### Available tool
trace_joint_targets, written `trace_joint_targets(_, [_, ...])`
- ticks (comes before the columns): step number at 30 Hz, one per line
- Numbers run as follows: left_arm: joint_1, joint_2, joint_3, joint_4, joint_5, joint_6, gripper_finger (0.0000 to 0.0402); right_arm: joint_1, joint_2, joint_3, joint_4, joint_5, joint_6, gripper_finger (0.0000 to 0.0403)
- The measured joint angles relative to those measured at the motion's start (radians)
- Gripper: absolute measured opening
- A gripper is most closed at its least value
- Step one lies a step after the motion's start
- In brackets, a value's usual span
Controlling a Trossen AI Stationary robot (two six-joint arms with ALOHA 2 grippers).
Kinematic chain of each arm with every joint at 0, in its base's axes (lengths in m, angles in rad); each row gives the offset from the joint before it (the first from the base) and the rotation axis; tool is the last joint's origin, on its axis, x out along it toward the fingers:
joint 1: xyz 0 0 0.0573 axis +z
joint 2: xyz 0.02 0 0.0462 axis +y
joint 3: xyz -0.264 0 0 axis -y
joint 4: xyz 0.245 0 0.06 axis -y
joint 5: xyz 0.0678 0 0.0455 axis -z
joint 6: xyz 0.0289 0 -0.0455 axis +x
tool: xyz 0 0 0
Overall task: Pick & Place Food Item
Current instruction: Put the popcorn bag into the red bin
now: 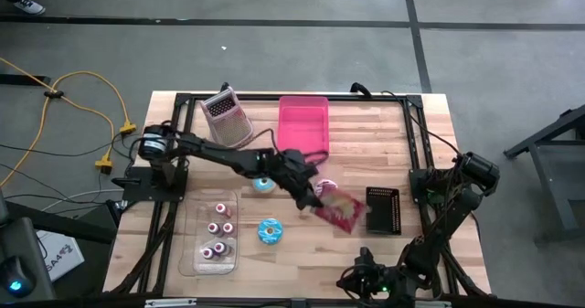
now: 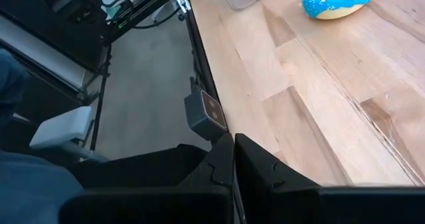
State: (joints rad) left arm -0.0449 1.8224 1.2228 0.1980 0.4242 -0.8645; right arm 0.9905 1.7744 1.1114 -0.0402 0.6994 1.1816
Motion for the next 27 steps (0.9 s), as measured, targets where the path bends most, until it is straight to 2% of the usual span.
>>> trace_joint_targets(5, [0.061,-0.076,0.000,-0.114,-0.097,0.072,0.0007,0.000,0.000,0.000,0.000,0.000,0.000,0.0002])
trace_joint_targets(8, [0.084,-0.116,0.000,-0.164,-0.192,0.112,0.0007,0.000,0.000,0.000,-0.001,0.000,-0.004,0.0002])
trace_joint_targets(10, [0.094,-0.135,0.000,-0.188,-0.266,0.118,0.0007,0.000,0.001,0.000,-0.001,0.000,-0.007,0.0002])
trace_joint_targets(14, [0.123,-0.161,0.000,-0.247,-0.350,0.119,0.0007,0.000,0.001,0.000,-0.006,0.000,-0.008,0.0002])
trace_joint_targets(20, [0.178,-0.192,0.000,-0.344,-0.375,0.148,0.0007,0.000,0.001,0.000,-0.009,-0.002,-0.008,0.0002])
trace_joint_targets(27, [0.211,-0.247,0.000,-0.341,-0.344,0.281,0.0008,0.000,0.002,0.000,-0.015,0.002,-0.020,0.0002])
